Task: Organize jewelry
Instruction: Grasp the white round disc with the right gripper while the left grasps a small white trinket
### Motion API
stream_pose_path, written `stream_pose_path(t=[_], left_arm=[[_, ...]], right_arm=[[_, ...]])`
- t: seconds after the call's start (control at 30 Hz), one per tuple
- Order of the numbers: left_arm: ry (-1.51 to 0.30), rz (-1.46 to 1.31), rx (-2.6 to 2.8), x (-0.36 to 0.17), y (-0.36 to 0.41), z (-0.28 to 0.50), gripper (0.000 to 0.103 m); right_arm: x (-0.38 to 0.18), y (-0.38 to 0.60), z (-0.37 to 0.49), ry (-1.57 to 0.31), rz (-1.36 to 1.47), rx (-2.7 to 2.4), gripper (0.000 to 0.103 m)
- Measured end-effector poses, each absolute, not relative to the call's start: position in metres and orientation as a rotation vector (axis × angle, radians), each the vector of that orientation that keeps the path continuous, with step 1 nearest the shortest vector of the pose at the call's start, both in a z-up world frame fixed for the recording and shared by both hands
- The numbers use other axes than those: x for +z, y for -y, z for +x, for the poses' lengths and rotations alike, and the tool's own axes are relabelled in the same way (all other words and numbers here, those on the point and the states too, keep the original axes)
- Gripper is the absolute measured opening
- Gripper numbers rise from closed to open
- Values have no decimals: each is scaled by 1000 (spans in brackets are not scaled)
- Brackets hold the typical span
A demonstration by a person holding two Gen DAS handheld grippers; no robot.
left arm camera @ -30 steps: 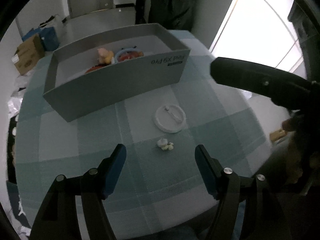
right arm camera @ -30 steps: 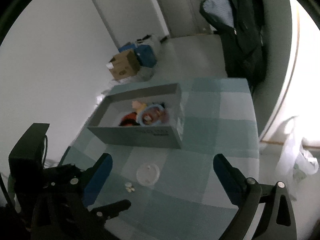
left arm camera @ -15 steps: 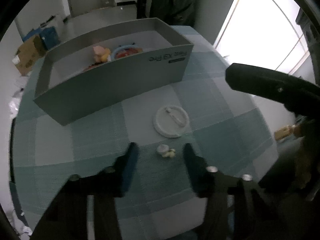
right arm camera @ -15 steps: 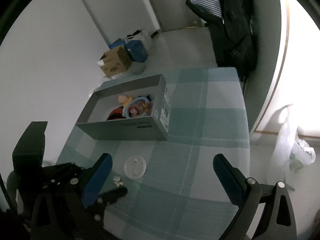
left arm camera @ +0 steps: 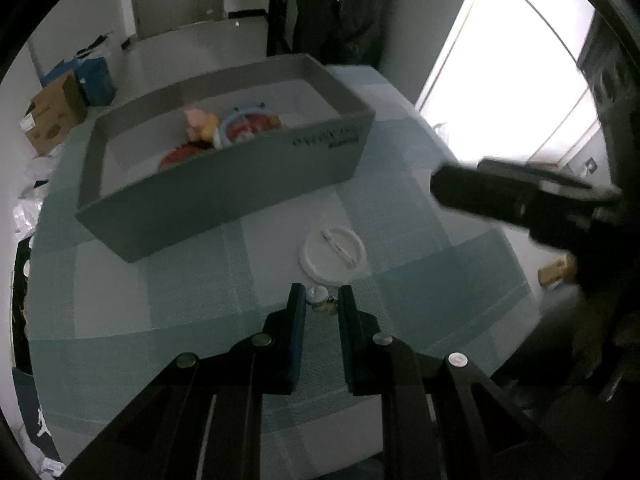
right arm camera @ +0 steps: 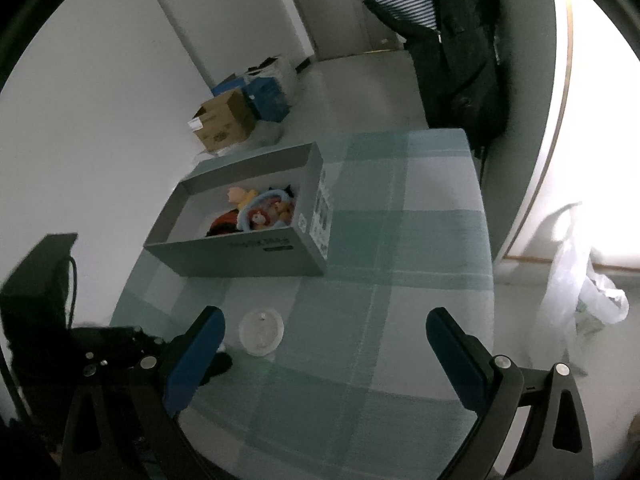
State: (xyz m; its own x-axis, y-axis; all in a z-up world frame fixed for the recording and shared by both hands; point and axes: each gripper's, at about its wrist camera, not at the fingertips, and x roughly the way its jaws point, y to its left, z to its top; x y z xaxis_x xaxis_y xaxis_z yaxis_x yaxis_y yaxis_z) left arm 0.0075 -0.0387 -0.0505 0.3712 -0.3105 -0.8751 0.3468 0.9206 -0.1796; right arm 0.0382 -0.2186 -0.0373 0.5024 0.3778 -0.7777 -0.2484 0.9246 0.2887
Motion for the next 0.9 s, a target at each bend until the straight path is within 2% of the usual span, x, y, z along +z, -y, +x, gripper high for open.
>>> stream_pose_path(t=[0.17,0.5,0.73,0.9], left_arm=[[-1069,-43,-389,-30,13,6,11],[-976,-193,-336,2,-40,13,11],[-966,-277,-323,-6,-40,32,11],[-963,-300,-320,-5,-49,34,11]], right_arm=[[-42,220,39,-994,199,408,102],[-59,182,40,-1041,115,472,99],[-69,156,40,-1038,-9,475,87],[-78,141,38,-1046,-89,474,72]])
